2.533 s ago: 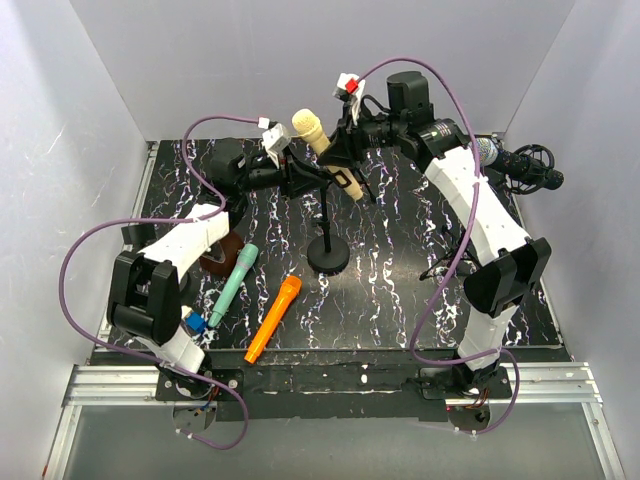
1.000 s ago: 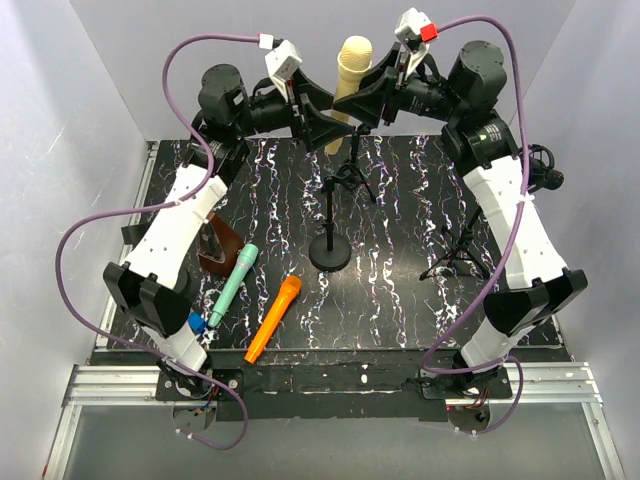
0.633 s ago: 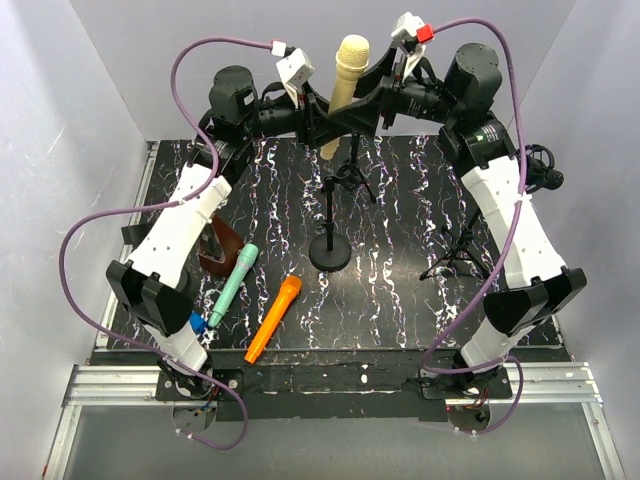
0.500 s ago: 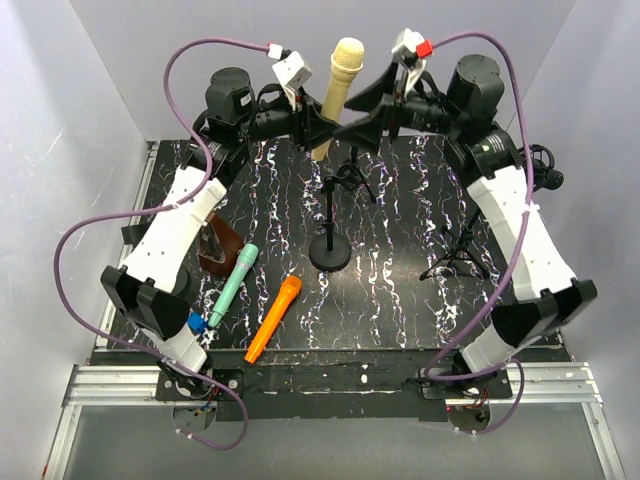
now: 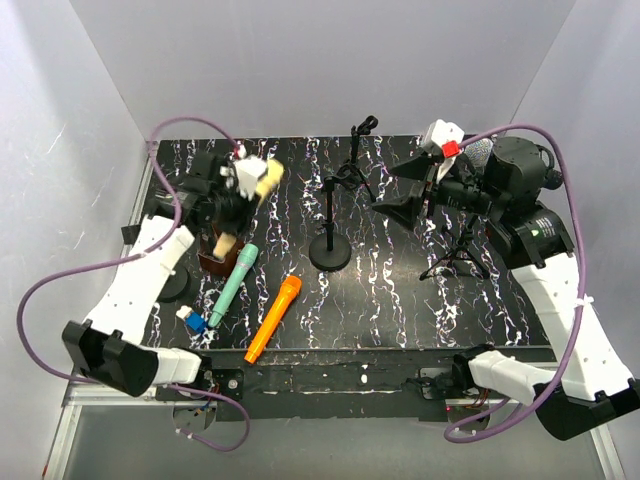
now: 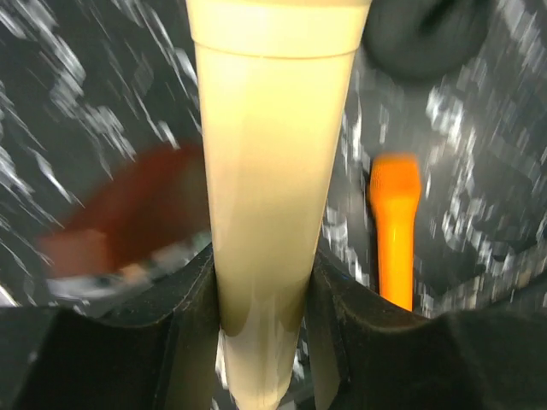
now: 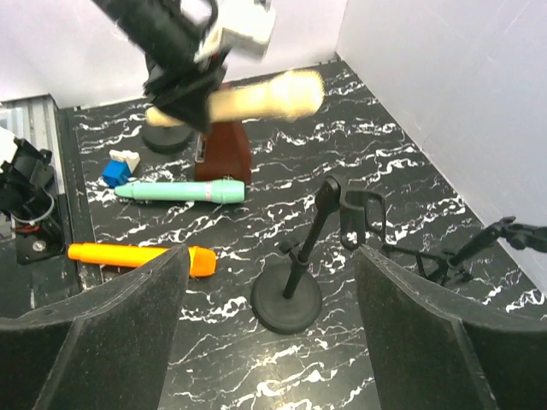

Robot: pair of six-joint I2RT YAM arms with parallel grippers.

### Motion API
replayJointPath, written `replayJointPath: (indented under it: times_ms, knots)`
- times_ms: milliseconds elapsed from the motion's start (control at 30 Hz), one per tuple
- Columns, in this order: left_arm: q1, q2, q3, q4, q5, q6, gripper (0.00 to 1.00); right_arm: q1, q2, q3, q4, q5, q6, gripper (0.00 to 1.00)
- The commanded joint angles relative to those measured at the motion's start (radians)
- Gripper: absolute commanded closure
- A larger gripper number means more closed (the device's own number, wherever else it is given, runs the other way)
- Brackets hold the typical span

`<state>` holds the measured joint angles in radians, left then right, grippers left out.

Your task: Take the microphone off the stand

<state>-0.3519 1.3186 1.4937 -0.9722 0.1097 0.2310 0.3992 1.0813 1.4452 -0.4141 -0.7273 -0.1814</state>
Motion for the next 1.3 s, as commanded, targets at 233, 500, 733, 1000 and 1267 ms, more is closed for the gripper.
replayJointPath:
  times_ms: [233, 500, 733, 1000, 1267]
  knots:
    - [-0.006, 0.148, -0.317, -0.143, 0.048, -0.025, 1.00, -0.003, -0.004, -0.054, -0.043, 0.042, -0.095, 0.17]
    - [-0.006, 0.439, -0.332, -0.111, 0.053, -0.047, 0.98, -0.003, 0.019, -0.014, -0.071, 0.057, -0.131, 0.17]
    - [-0.006, 0.493, -0.337, -0.089, 0.031, -0.079, 0.54, -0.003, 0.019, -0.011, -0.103, 0.081, -0.156, 0.17]
    - [-0.006, 0.412, -0.254, -0.175, 0.145, -0.105, 0.33, -0.003, 0.032, -0.052, -0.130, 0.112, -0.119, 0.17]
    - [-0.006, 0.217, -0.038, -0.075, 0.463, -0.009, 0.27, -0.003, 0.101, -0.050, -0.130, 0.112, -0.119, 0.17]
